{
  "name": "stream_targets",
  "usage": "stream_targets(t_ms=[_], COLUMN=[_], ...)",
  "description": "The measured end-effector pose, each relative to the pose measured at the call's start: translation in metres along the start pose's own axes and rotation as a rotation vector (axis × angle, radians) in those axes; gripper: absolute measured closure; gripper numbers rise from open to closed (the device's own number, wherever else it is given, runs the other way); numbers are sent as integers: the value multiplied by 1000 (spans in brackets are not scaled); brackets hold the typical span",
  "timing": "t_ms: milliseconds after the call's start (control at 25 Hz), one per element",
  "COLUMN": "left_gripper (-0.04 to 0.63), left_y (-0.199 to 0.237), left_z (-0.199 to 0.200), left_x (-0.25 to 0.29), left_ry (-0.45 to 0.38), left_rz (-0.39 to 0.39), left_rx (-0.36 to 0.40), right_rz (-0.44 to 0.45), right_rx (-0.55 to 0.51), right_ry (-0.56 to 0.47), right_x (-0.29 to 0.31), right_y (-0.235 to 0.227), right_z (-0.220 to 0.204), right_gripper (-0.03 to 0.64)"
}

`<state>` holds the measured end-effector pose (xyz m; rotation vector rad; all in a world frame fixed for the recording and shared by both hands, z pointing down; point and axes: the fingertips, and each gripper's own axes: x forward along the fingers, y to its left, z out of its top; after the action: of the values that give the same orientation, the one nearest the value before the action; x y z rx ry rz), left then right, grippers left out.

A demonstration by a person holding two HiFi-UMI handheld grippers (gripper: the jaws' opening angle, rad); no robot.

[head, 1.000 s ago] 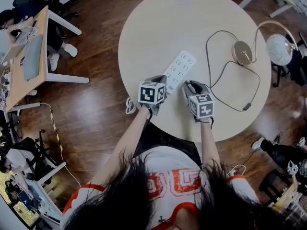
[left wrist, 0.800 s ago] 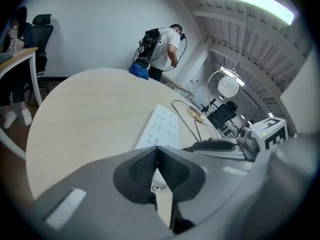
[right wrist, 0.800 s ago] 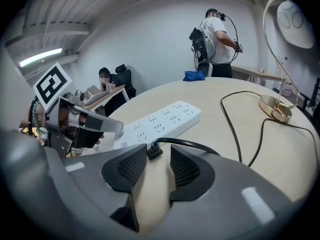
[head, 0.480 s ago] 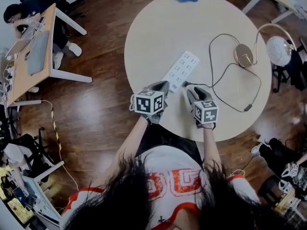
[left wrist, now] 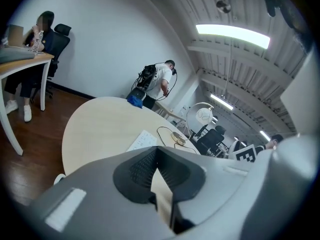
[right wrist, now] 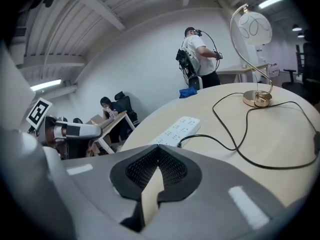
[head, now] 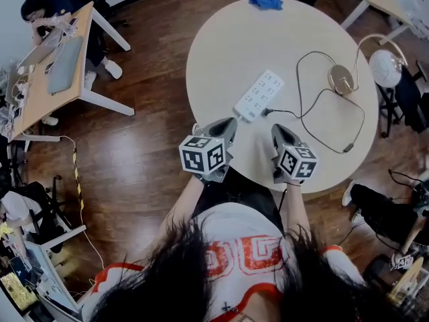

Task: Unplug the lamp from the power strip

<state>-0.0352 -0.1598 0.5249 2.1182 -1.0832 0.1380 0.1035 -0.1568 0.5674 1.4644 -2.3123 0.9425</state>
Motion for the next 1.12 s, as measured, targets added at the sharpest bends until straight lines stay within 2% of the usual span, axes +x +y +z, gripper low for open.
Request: stream_targets(t_ms=[240,400,600,760,1120], left_gripper=[595,595,595,595,595], left_y=[-14,-28,-45,-66,-92], left_z=[4,-13,-44,-57,-47], left_x=[-51,-84,-105,-105,-115], left_ry=[-79,-127,-98,-88,-136], left_rz=[-34,-77,-121,-154,-154], left_rx=[-9,-59,-67,-60,-3], right_rz=[26,32,9,-26,48], right_rx=[11,12,43,57,-1], right_ry=[-81,-99,-99,-86,-156], right_x=[-33,-70,-115,-142,-152], right_y=[39,64,81,73,82], right_z=[6,-12,-50,-64,-34], right_gripper=[615,615,615,615,615])
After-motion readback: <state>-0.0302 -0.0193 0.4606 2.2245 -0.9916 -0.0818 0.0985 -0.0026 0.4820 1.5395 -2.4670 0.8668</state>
